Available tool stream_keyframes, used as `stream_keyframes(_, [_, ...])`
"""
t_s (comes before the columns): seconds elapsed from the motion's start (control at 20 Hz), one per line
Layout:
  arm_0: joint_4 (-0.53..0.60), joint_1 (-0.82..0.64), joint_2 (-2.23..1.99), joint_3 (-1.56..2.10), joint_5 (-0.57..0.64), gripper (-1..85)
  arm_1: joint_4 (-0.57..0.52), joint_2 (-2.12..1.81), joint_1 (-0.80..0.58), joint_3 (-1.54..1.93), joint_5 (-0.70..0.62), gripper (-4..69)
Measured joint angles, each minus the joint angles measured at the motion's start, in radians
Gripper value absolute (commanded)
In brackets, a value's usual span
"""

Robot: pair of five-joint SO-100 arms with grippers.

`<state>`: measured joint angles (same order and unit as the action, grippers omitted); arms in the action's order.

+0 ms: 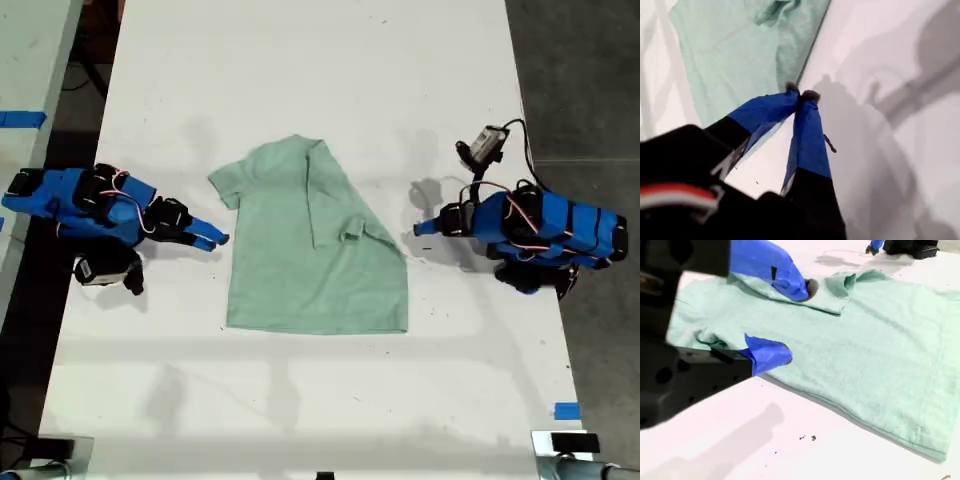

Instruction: Fold t shirt

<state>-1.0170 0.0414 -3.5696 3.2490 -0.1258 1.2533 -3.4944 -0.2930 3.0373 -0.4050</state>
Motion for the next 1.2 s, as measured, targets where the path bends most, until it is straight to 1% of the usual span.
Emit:
stream_keyframes(0.05, [0.000, 0.000, 0.000, 0.000, 0.000, 16.8, 0.020, 0.000, -0.015, 0.000, -0.018, 8.0])
stream_keyframes(0.1, [0.000, 0.000, 0.000, 0.000, 0.000, 16.8, 0.028, 0.000, -0.031, 0.002, -0.034, 11.1])
stream_keyframes(0.2, [0.000, 0.000, 0.000, 0.000, 0.000, 16.8, 0.063, 0.000, -0.061, 0.006, -0.026, 14.4])
stream_keyframes(0.7, [0.000, 0.000, 0.000, 0.000, 0.000, 16.8, 0.071, 0.000, -0.066, 0.006, -0.026, 11.8])
stream_keyframes(1.2, [0.000, 0.000, 0.000, 0.000, 0.000, 16.8, 0.071, 0.000, -0.060, 0.006, -0.026, 10.6])
